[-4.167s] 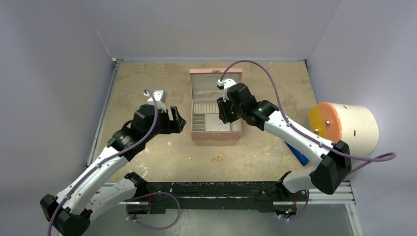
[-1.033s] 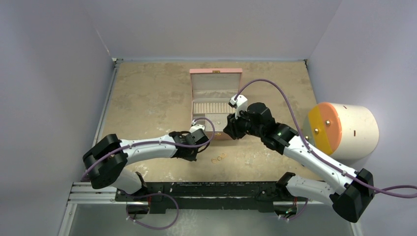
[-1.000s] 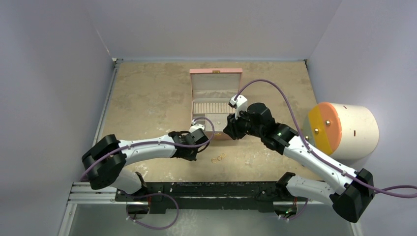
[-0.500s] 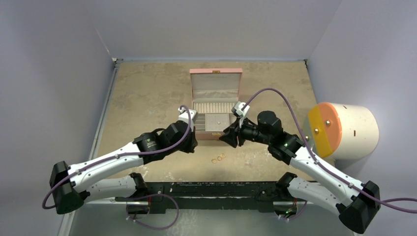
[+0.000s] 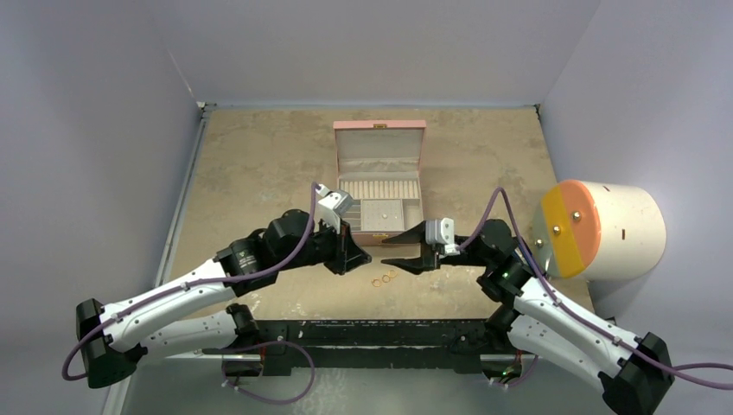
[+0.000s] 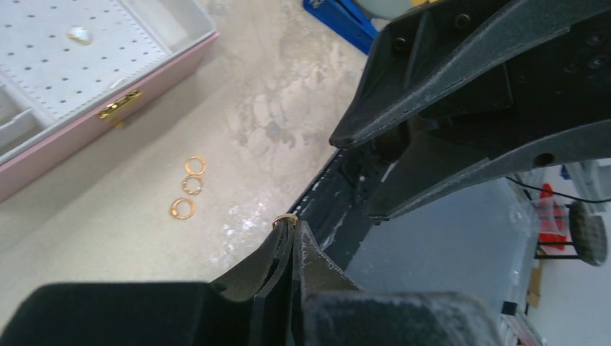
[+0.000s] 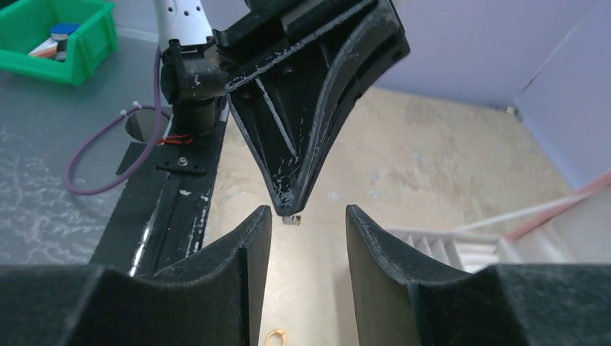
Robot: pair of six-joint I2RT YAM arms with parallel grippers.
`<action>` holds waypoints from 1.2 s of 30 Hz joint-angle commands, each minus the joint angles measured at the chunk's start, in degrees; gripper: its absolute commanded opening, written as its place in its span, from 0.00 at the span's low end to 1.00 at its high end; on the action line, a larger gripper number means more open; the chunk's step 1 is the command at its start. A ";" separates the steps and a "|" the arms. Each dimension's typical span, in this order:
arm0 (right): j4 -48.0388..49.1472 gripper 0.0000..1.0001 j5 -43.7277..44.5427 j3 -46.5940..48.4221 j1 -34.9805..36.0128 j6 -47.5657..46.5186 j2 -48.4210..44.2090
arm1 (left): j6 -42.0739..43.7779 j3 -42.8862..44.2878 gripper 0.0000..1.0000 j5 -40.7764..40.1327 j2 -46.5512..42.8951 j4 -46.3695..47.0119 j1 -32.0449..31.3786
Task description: Organize the mixed jewelry
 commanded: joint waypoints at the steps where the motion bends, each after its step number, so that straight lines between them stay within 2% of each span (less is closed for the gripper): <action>1: 8.99 0.46 -6.88 0.68 0.93 -7.76 0.26 | -2.31 -0.72 0.00 6.73 -2.42 8.32 -0.32; 11: 8.96 0.46 -5.42 0.47 2.70 -12.20 -1.20 | -8.55 -4.17 0.00 7.99 -6.27 20.10 -0.37; 17: 10.02 0.45 -3.55 -0.13 3.48 -13.16 -2.42 | -11.28 -5.14 0.00 7.60 -6.76 23.92 -0.32; 36: 14.84 0.34 -2.23 -0.72 3.66 -10.57 -3.71 | -14.58 -7.47 0.00 9.16 -7.58 29.47 -0.32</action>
